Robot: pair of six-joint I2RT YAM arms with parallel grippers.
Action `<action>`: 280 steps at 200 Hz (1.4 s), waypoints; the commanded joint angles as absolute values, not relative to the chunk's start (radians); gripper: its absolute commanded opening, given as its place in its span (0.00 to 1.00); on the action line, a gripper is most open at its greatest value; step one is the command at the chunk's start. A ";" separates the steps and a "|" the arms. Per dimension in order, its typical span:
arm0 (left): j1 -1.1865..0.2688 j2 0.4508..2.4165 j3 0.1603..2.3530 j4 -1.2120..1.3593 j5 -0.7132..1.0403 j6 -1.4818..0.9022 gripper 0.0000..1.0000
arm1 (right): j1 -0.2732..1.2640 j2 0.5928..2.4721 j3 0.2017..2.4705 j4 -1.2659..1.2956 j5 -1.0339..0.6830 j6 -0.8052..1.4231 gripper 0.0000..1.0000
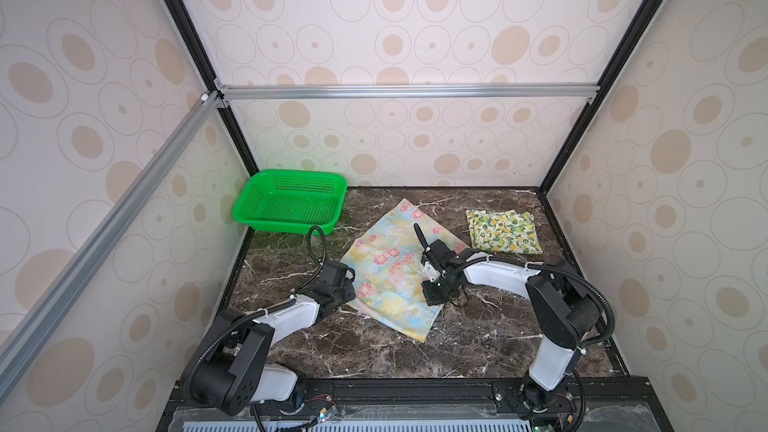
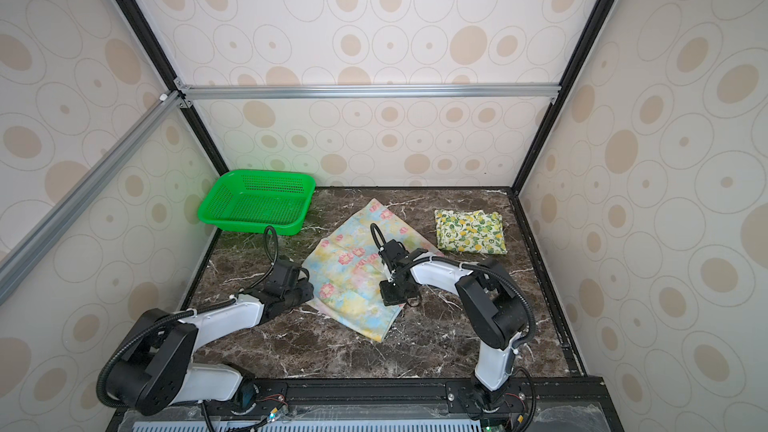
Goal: Fold and stack the skirts
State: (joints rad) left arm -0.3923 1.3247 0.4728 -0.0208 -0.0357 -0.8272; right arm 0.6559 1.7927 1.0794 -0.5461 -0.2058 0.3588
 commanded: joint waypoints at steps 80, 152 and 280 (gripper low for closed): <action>-0.319 1.119 0.604 -0.500 -0.191 -0.737 0.76 | 0.688 1.583 1.037 -0.667 -0.251 0.377 0.29; -0.255 1.221 0.571 -0.348 -0.170 -0.784 0.65 | 0.728 1.572 1.002 -0.641 -0.272 0.423 0.31; -0.160 1.209 0.449 -0.087 -0.032 -0.855 0.49 | 0.728 1.635 1.069 -0.659 -0.294 0.419 0.25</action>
